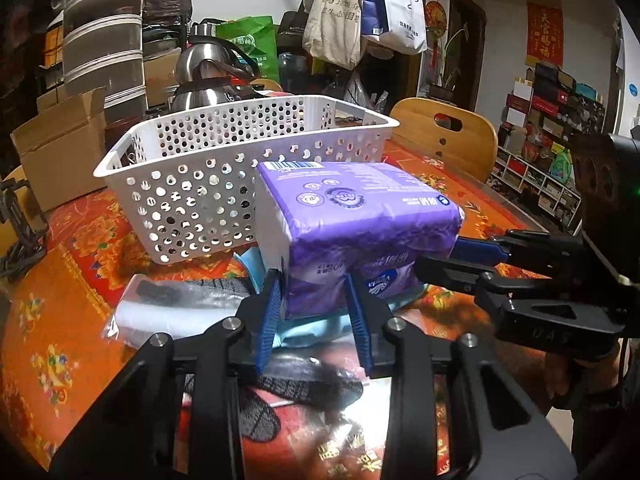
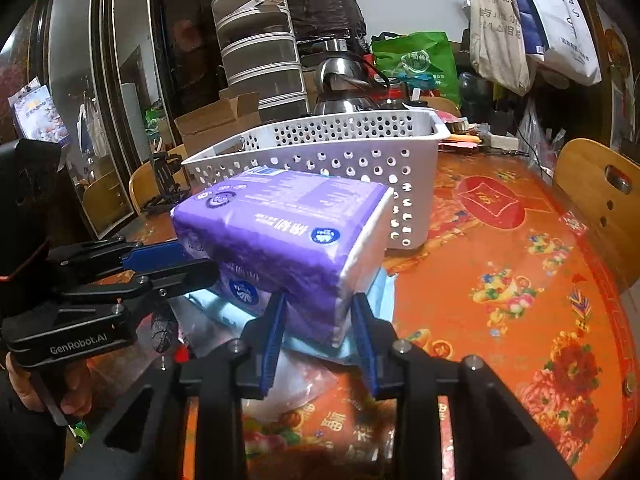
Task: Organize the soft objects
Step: 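Grasp the purple tissue pack with both grippers and lift it, then carry the purple tissue pack over the basket and open both grippers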
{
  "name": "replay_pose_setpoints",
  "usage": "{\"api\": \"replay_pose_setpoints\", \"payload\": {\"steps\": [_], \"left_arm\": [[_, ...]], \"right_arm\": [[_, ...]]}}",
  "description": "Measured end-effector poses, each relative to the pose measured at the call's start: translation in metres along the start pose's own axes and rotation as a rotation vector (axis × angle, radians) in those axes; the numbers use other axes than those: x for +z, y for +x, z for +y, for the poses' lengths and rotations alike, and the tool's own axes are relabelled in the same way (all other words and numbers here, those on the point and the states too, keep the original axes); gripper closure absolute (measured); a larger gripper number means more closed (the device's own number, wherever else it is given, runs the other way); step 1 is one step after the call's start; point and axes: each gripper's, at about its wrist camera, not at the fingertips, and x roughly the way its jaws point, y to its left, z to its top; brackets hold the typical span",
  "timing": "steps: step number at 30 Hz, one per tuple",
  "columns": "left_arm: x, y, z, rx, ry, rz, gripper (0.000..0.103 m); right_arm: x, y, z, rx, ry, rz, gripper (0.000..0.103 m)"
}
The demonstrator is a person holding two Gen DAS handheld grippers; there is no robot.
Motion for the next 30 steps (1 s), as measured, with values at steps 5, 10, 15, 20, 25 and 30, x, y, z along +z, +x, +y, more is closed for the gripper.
{"api": "replay_pose_setpoints", "payload": {"steps": [5, 10, 15, 20, 25, 30], "left_arm": [[-0.006, -0.015, 0.0, 0.017, 0.009, -0.017, 0.073], [-0.008, -0.031, 0.001, 0.025, 0.0, -0.037, 0.073], [-0.008, -0.046, 0.001, 0.032, -0.002, -0.055, 0.073], [-0.006, -0.062, -0.001, 0.045, -0.004, -0.077, 0.073], [0.002, -0.083, -0.004, 0.062, 0.009, -0.116, 0.073], [0.012, -0.098, -0.004, 0.075, 0.014, -0.146, 0.073]], "right_arm": [[-0.001, -0.009, 0.015, -0.026, -0.041, -0.017, 0.072], [0.004, -0.018, 0.028, -0.044, -0.081, -0.041, 0.072], [0.007, -0.024, 0.038, -0.043, -0.102, -0.055, 0.073], [0.01, -0.034, 0.045, -0.046, -0.122, -0.074, 0.073], [0.016, -0.045, 0.052, -0.039, -0.133, -0.106, 0.073], [0.027, -0.056, 0.058, -0.042, -0.155, -0.138, 0.073]]}}
